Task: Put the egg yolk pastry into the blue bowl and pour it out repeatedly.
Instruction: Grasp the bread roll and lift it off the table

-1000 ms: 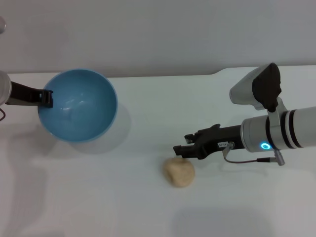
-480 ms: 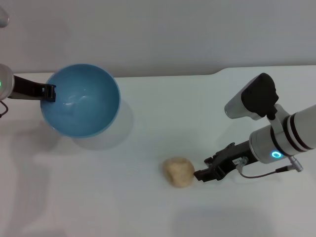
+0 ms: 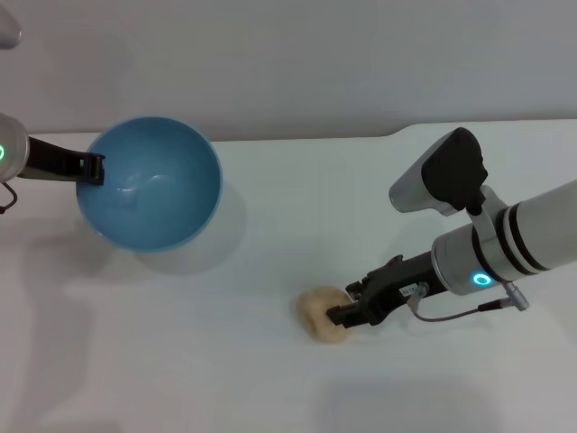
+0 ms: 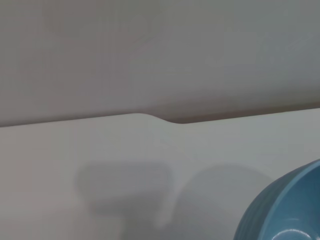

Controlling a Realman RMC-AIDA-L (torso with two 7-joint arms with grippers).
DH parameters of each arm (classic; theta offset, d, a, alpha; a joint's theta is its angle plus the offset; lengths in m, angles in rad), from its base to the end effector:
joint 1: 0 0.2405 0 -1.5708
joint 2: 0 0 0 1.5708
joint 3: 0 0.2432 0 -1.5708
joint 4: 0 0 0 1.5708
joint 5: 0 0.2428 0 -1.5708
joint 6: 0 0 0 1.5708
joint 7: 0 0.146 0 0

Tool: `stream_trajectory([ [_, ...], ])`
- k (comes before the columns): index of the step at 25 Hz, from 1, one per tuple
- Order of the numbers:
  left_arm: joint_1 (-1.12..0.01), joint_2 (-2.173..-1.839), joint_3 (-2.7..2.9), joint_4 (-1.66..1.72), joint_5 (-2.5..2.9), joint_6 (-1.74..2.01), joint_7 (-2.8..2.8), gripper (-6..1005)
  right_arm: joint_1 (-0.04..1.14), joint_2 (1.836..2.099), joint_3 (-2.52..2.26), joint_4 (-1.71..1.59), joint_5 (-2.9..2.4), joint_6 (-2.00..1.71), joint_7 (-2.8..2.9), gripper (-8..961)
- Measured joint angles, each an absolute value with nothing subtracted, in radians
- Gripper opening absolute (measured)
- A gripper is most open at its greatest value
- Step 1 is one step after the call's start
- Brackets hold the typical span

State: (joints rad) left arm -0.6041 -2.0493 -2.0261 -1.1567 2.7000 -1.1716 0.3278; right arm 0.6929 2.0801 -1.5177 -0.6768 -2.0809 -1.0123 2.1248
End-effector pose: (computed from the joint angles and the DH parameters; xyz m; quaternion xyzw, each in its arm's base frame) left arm -0.2358 0.4393 0.0639 -0.7772 -0.5103 0.0374 0.3662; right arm 0.2175 0.3871 -0.1053 -0.9428 0.3122 -0.0399 0.1098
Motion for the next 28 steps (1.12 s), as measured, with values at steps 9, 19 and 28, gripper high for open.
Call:
stream_trajectory([
  [9, -0.605, -2.049, -2.022, -1.157, 2.7, -1.166, 0.328, 18, 0.697, 2.081, -1.681, -0.645, -1.96, -0.85, 2.122, 387],
  [19, -0.618, -2.049, -2.007, -1.157, 2.7, -1.162, 0.328, 18, 0.701, 2.083, -1.802, -0.631, -1.87, -0.761, 2.122, 381],
  [28, -0.62, -2.049, -1.992, -1.157, 2.7, -1.159, 0.33, 19, 0.672, 2.075, -1.764, -0.642, -1.87, -0.767, 2.126, 376],
])
